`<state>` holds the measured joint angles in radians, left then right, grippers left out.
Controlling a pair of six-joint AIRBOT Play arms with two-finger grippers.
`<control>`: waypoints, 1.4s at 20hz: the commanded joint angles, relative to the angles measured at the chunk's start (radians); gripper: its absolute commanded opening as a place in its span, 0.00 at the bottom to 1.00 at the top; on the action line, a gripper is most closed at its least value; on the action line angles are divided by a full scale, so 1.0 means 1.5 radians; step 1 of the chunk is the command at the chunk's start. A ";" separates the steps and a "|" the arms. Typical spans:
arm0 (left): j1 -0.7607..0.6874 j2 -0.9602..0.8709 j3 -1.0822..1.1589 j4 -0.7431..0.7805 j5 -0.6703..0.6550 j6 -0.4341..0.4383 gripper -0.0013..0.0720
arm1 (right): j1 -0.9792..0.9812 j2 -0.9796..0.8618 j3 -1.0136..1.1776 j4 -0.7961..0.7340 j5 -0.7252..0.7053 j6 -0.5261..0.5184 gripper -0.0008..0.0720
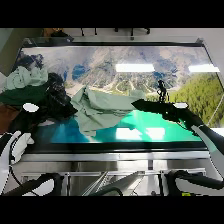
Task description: Fold the shirts.
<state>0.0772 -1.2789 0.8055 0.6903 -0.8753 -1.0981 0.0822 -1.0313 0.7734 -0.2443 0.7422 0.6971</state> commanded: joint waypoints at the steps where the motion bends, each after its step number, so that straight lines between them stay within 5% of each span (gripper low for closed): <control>1: 0.035 0.001 0.007 -0.001 -0.031 0.004 0.04 | 0.001 -0.020 0.008 -0.111 -0.008 0.072 0.55; 3: 0.049 0.000 0.007 -0.001 -0.053 0.021 0.04 | 0.001 -0.050 0.009 -0.106 -0.003 0.072 0.63; 4: 0.053 0.000 0.007 -0.001 -0.064 0.029 0.04 | 0.001 -0.062 0.009 -0.104 0.018 0.076 0.82; 7: 0.073 0.001 0.007 -0.001 -0.081 0.042 0.04 | 0.001 -0.067 0.010 -0.105 0.056 0.111 0.83; 17: 0.072 0.000 0.007 -0.001 -0.078 0.065 0.04 | 0.050 -0.205 0.149 -0.066 -0.054 0.110 0.77; 18: 0.073 0.000 0.007 -0.001 -0.078 0.070 0.04 | 0.063 -0.218 0.172 -0.066 -0.061 0.112 0.74; 22: 0.072 0.001 0.008 -0.002 -0.080 0.071 0.04 | 0.089 -0.235 0.224 -0.051 -0.061 0.111 0.03; 28: 0.085 0.094 0.089 -0.007 -0.165 0.054 0.04 | 0.066 -0.084 0.314 -0.051 -0.012 0.065 0.04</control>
<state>0.1936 -1.2179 0.8616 0.6830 -1.0424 -0.9947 0.2001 -1.2751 1.1717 -0.3279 0.6876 0.8360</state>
